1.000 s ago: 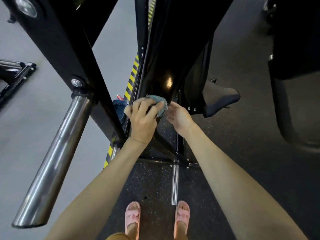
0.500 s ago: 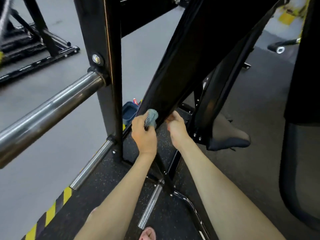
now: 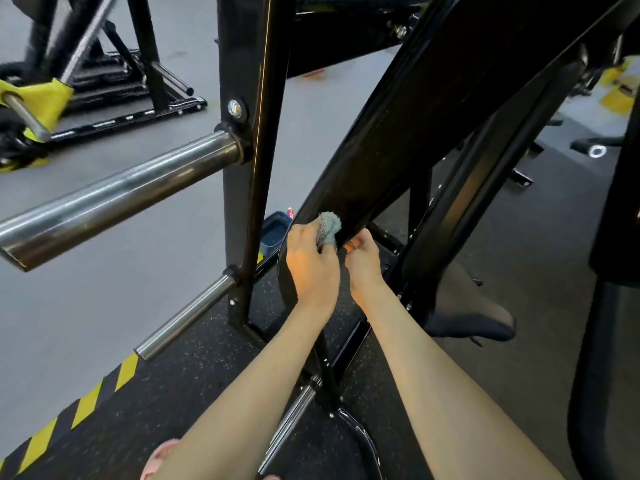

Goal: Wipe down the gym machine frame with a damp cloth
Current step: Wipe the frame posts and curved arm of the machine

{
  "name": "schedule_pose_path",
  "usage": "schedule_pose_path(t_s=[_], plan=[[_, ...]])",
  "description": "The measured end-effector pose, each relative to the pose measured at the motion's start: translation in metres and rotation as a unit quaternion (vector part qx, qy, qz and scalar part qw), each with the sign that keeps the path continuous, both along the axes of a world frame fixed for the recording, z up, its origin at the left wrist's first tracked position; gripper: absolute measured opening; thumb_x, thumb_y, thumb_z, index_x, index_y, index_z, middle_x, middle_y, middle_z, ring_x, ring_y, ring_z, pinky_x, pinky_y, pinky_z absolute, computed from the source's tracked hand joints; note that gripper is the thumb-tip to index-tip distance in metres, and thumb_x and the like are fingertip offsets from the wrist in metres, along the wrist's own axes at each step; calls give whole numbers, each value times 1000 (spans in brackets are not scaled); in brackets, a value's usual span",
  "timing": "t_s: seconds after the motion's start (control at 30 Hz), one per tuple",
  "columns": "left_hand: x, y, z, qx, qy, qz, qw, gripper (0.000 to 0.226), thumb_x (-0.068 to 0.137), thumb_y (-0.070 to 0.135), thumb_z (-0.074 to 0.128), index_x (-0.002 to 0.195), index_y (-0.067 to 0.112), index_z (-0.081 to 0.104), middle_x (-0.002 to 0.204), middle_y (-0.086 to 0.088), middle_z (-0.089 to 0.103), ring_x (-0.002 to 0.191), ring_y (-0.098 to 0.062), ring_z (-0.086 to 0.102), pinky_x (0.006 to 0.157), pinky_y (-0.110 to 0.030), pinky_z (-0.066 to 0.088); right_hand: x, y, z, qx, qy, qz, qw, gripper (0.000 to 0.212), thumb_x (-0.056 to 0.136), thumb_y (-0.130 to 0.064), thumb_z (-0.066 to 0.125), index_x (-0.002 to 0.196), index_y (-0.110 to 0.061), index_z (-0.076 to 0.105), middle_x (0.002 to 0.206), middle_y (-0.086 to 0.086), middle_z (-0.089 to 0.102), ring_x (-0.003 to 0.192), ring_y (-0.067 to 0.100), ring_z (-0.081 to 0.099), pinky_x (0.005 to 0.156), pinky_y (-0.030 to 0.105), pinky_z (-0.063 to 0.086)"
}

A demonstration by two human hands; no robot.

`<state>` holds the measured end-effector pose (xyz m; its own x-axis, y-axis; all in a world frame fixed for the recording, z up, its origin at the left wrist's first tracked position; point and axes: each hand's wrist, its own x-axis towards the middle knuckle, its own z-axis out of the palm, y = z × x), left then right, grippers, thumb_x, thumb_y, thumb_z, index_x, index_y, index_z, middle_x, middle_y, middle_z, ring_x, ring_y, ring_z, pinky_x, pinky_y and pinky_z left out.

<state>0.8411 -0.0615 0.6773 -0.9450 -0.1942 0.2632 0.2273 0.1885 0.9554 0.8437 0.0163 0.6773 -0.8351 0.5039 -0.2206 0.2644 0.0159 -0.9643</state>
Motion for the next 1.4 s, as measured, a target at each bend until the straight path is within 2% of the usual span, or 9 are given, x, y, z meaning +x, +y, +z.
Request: schedule_pose_path(t_s=[0.17,0.33,0.47,0.67,0.8,1.03,1.17,1.3,1.4], plan=[[-8,-10,-22,19,-70,50,996,26,82,-11,57,105,-2,66,93,-7,56,86,-16,52,82,-41,49,-2,0,7,16,-17,-4,1000,55,88,16,31,99,-32,53,99,-16,58,95,-1,53,102,31,35],[1,3,-3,-3,30,-15,999,31,82,-6,56,110,2,66,95,-7,58,88,-12,52,77,-22,47,0,-5,3,7,4,3,1000,41,91,11,34,113,-16,56,109,-1,64,109,15,59,101,36,46],[-8,-13,-31,-16,-89,34,995,23,83,-8,56,102,-1,67,91,-7,57,88,-23,57,82,-42,50,2,-4,12,11,-21,-9,1000,51,89,15,33,99,-32,51,99,-15,57,93,-1,52,98,30,37],[6,1,-9,-23,32,-12,999,32,80,-10,60,110,0,65,96,-5,59,90,-14,55,81,-17,45,1,-9,5,-19,3,-4,1000,29,88,-1,41,109,-13,57,109,8,64,104,21,61,102,42,46],[-10,-8,-25,28,-122,61,990,21,82,-9,57,98,-1,67,91,-10,62,87,-26,60,81,-45,51,1,-2,9,-2,-17,-16,1000,50,86,18,32,99,-25,52,96,-11,57,89,3,52,96,28,39],[7,8,23,51,6,12,999,29,83,-4,62,109,6,66,98,3,59,89,1,54,79,-11,46,4,0,16,-74,-16,31,997,31,96,-9,40,119,-5,60,111,12,62,111,26,56,100,37,41],[-17,-7,-6,117,-202,71,970,10,88,1,61,98,4,64,95,-7,63,92,-23,60,86,-36,50,4,6,29,-26,-62,35,997,63,82,24,28,125,-14,55,114,0,58,119,17,53,106,33,37],[-33,-12,10,206,-407,102,884,29,93,4,54,122,-1,58,116,-18,62,109,-34,59,87,-40,48,8,0,41,-17,-70,32,997,63,90,19,32,143,-15,42,121,-5,52,118,10,48,108,32,32],[-31,-10,42,243,-419,87,870,33,96,6,52,127,-4,53,121,-19,60,110,-33,58,88,-37,47,10,-6,54,-17,-53,32,998,52,97,6,37,142,-17,43,117,-6,49,117,12,47,101,29,33]])
